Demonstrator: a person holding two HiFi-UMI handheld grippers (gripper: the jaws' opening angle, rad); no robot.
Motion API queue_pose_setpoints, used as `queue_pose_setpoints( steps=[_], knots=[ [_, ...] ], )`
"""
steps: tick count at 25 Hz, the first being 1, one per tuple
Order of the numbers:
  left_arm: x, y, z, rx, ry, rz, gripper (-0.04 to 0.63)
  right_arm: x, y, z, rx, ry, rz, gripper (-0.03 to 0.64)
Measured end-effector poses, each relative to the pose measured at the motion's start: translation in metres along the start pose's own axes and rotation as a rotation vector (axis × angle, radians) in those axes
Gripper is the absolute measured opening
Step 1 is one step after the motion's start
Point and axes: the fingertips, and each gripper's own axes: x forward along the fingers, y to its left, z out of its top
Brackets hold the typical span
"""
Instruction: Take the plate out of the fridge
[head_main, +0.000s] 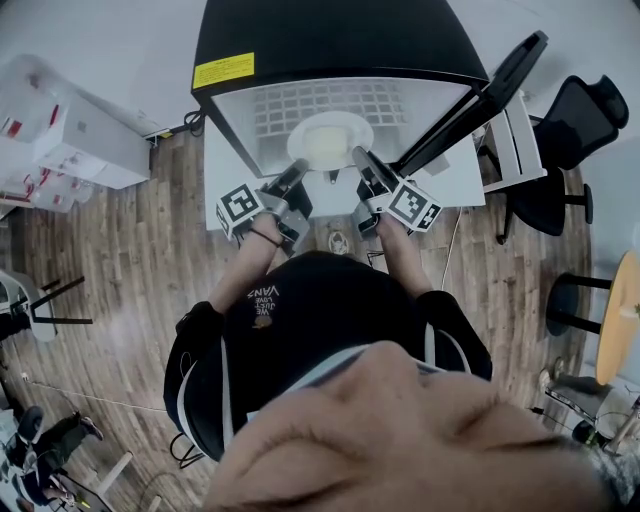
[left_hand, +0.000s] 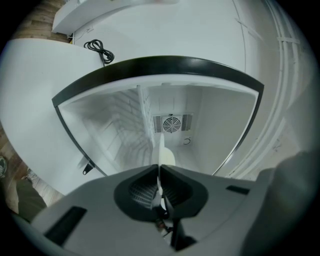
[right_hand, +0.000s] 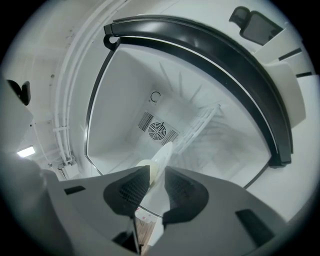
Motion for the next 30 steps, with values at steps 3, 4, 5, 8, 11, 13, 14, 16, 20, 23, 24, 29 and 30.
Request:
queue_pose_setpoints(
  steps=[3, 4, 5, 8, 11, 13, 14, 16, 20, 23, 24, 29, 30],
  knots=[
    [-0.004, 0.0, -0.004, 0.004, 0.017, -0.003, 0.029, -0.007, 0.002, -0.004, 0.0, -0.011, -0.01, 0.1],
    [-0.005, 0.0, -0.006, 0.004, 0.023, -0.003, 0.029, -0.01, 0.003, -0.005, 0.0, -0.015, -0.014, 0.1],
    [-0.006, 0.0, -0.007, 0.004, 0.03, -0.004, 0.029, -0.012, 0.003, -0.006, -0.001, -0.019, -0.017, 0.1],
    [-0.009, 0.001, -0.012, 0.006, 0.048, -0.007, 0.029, -0.019, 0.004, -0.009, 0.0, -0.031, -0.028, 0.1],
    [-0.012, 0.001, -0.016, 0.002, 0.065, -0.009, 0.029, -0.026, 0.005, -0.012, 0.001, -0.043, -0.039, 0.1],
    [-0.015, 0.001, -0.019, 0.001, 0.074, -0.01, 0.029, -0.03, 0.006, -0.014, 0.001, -0.051, -0.045, 0.1],
    [-0.016, 0.002, -0.02, 0.0, 0.078, -0.01, 0.029, -0.031, 0.007, -0.016, 0.001, -0.055, -0.048, 0.1],
    [-0.017, 0.003, -0.021, -0.001, 0.088, -0.012, 0.029, -0.034, 0.007, -0.018, 0.001, -0.061, -0.053, 0.1],
    [-0.021, 0.003, -0.024, -0.001, 0.101, -0.018, 0.029, -0.038, 0.008, -0.022, -0.002, -0.068, -0.06, 0.1],
    [-0.026, 0.003, -0.024, 0.006, 0.106, -0.024, 0.029, -0.04, 0.012, -0.026, -0.004, -0.073, -0.062, 0.1],
    [-0.028, 0.003, -0.024, 0.008, 0.107, -0.024, 0.029, -0.041, 0.013, -0.027, -0.003, -0.074, -0.063, 0.1],
    [-0.039, 0.002, -0.026, 0.002, 0.112, -0.035, 0.029, -0.045, 0.019, -0.037, -0.002, -0.076, -0.065, 0.1],
    [-0.041, 0.003, -0.027, 0.003, 0.113, -0.036, 0.029, -0.045, 0.02, -0.038, -0.003, -0.076, -0.065, 0.1]
  ],
)
